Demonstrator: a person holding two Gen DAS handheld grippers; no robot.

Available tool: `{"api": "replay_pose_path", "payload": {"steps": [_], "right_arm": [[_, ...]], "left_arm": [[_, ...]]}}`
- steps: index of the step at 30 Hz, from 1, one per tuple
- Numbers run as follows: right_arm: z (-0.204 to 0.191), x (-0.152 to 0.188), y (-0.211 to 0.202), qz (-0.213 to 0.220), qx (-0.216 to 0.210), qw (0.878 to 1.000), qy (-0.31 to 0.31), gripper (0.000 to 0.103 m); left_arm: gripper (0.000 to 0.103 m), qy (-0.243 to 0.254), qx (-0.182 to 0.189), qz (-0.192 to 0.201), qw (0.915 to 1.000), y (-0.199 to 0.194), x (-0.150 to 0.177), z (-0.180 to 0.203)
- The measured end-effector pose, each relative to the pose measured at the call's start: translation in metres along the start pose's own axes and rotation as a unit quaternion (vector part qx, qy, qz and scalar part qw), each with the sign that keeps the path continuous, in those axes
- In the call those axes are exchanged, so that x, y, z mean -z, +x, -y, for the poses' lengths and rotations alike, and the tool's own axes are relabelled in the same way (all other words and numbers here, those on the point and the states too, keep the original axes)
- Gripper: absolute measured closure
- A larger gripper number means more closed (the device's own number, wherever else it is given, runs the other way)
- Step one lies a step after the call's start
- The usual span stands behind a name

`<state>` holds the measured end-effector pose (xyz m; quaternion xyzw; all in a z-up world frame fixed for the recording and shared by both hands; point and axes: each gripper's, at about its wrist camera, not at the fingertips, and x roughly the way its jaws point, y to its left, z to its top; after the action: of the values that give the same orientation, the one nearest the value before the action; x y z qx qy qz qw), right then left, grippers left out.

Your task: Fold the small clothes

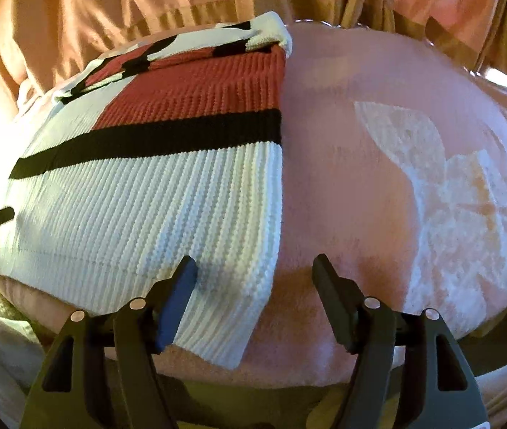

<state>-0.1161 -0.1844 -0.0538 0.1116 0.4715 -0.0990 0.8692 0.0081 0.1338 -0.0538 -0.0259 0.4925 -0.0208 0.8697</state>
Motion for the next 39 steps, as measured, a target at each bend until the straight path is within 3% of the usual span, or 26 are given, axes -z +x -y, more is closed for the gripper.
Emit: {"api": "replay_pose_path", "payload": {"steps": [12,17,20,22,25,29,32,39], "right_arm": [[0.000,0.002,-0.001,-0.002,-0.021,1.000,0.011,0.033],[-0.011,0.004,-0.001,0.000,-0.041,0.999,-0.001,0.034],[-0.018,0.004,-0.002,0.007,-0.039,0.999,-0.014,0.047],[-0.018,0.002,-0.001,0.009,-0.044,0.999,-0.012,0.069],[-0.015,-0.001,0.000,0.006,-0.066,0.998,0.002,0.087],[-0.017,-0.002,-0.003,0.011,-0.069,0.998,-0.003,0.091],[-0.015,-0.004,-0.016,0.029,-0.079,0.996,0.003,0.093],[0.006,-0.002,-0.075,0.081,-0.084,0.993,0.022,0.094]], "left_arm": [[0.017,-0.010,0.005,-0.010,0.9999,0.004,0.004,-0.008],[0.030,0.005,0.015,-0.008,0.9998,0.002,0.004,-0.001],[0.045,0.007,0.017,-0.004,0.9998,0.001,0.003,0.000],[0.057,0.013,0.025,-0.004,0.9996,0.001,0.002,0.002],[0.074,0.024,0.042,-0.005,0.9988,-0.001,0.002,0.007],[0.085,0.049,0.036,0.004,0.9981,-0.007,0.004,0.015],[0.088,0.048,0.044,0.011,0.9978,-0.014,0.005,0.015],[0.089,0.036,0.097,0.034,0.9940,-0.065,0.015,0.011]]}}
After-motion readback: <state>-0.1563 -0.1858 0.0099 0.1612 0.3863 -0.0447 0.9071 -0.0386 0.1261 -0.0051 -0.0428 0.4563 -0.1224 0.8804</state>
